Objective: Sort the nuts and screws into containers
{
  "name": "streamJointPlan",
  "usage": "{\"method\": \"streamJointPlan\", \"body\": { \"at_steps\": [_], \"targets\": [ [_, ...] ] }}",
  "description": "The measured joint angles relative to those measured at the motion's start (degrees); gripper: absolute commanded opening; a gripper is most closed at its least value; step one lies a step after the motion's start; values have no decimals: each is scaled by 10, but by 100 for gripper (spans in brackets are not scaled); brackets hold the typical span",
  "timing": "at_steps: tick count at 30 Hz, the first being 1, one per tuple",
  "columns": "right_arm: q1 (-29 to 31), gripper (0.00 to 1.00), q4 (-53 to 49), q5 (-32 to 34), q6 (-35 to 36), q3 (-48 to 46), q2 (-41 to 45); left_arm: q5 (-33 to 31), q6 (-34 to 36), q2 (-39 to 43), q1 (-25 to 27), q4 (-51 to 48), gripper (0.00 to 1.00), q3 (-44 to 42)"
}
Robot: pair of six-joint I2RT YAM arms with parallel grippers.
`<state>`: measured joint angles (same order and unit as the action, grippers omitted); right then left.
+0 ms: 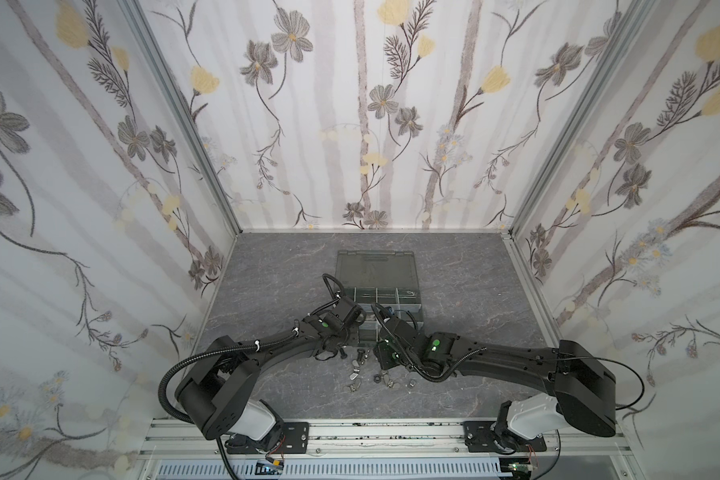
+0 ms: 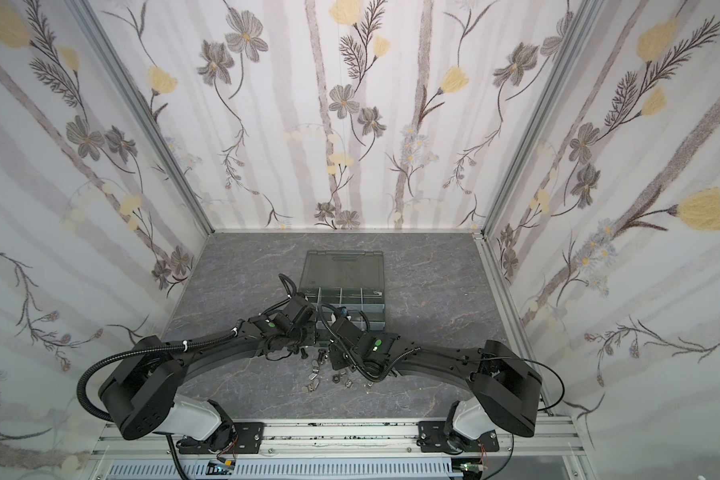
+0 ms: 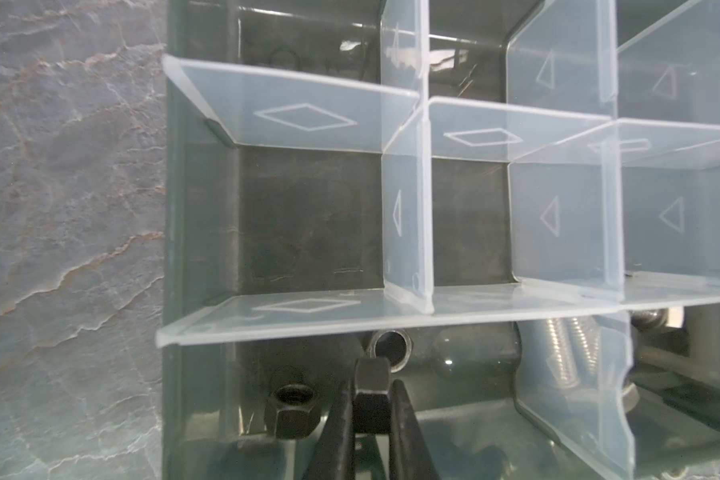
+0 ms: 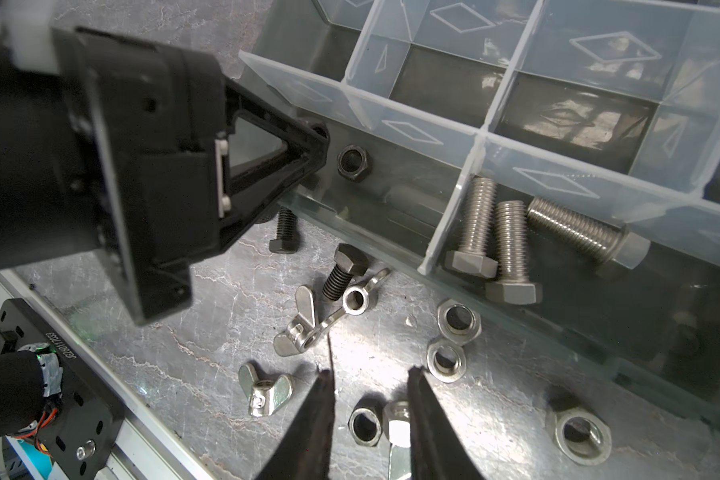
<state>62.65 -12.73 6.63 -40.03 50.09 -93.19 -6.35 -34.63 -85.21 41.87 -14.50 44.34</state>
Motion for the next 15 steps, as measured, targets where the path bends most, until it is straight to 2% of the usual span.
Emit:
{"method": "streamJointPlan", "body": {
  "at_steps": [8,15],
  "targets": [
    [-2,32,-2,5,0,-4,2,-7,2,-2,2,6,24,3],
    [-3,32,-2,10,0,-5,2,-11,1,23,3,9,28,-4]
  ]
}}
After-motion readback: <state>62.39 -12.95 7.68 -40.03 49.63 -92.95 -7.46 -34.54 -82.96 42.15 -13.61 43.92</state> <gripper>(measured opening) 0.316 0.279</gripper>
